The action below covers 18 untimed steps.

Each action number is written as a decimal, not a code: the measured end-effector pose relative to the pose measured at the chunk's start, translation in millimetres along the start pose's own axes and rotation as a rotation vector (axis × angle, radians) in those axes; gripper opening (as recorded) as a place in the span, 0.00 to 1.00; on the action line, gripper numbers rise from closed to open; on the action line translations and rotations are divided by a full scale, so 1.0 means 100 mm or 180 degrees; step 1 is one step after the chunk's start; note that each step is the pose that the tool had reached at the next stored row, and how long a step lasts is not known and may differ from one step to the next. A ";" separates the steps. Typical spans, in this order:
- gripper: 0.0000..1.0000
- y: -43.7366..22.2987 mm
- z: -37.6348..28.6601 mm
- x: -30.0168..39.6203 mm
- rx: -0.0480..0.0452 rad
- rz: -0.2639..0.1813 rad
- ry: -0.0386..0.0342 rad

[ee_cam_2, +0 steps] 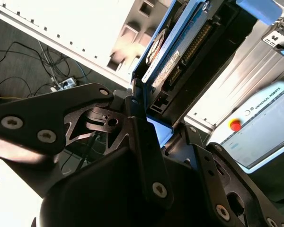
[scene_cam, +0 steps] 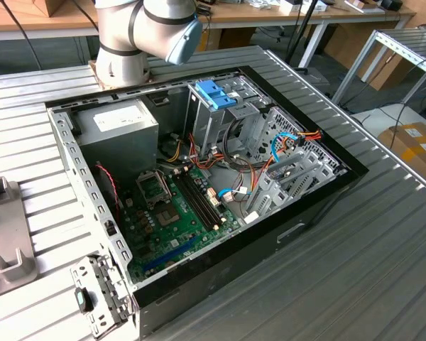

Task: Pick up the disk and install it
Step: 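Pick up the disk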

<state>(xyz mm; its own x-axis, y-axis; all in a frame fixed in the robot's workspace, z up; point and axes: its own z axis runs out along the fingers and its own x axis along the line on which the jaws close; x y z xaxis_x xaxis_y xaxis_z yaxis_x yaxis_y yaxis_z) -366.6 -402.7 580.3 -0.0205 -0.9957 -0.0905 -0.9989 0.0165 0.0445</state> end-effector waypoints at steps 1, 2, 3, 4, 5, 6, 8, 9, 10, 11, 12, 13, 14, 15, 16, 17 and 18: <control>0.37 -0.010 0.001 0.002 0.0000 0.0000 0.0001; 0.37 -0.023 0.003 0.005 0.0000 0.0000 0.0001; 0.37 -0.033 0.004 0.008 0.0000 0.0000 0.0002; 0.37 -0.054 0.007 0.012 0.0000 0.0000 0.0003; 0.37 -0.072 0.010 0.016 0.0000 0.0000 0.0003; 0.37 -0.086 0.012 0.020 0.0000 0.0000 0.0004; 0.37 -0.106 0.015 0.025 0.0000 0.0000 0.0005; 0.37 -0.119 0.017 0.029 0.0000 0.0000 0.0006; 0.37 -0.135 0.020 0.033 0.0000 0.0000 0.0006; 0.37 -0.145 0.021 0.036 0.0000 0.0000 0.0007; 0.37 -0.158 0.023 0.040 0.0000 0.0000 0.0007; 0.37 -0.167 0.025 0.043 0.0000 0.0000 0.0008; 0.37 -0.177 0.026 0.045 0.0000 0.0000 0.0008; 0.37 -0.190 0.028 0.049 0.0000 0.0000 0.0009; 0.37 -0.199 0.029 0.051 0.0000 0.0000 0.0009; 0.37 -0.210 0.031 0.054 0.0000 0.0000 0.0010; 0.37 -0.218 0.032 0.057 0.0000 0.0000 0.0010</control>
<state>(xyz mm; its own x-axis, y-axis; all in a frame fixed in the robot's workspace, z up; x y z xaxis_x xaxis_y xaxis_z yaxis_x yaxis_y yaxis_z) -345.1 -408.4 575.6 -0.0205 -0.9960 -0.0874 -0.9989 0.0166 0.0445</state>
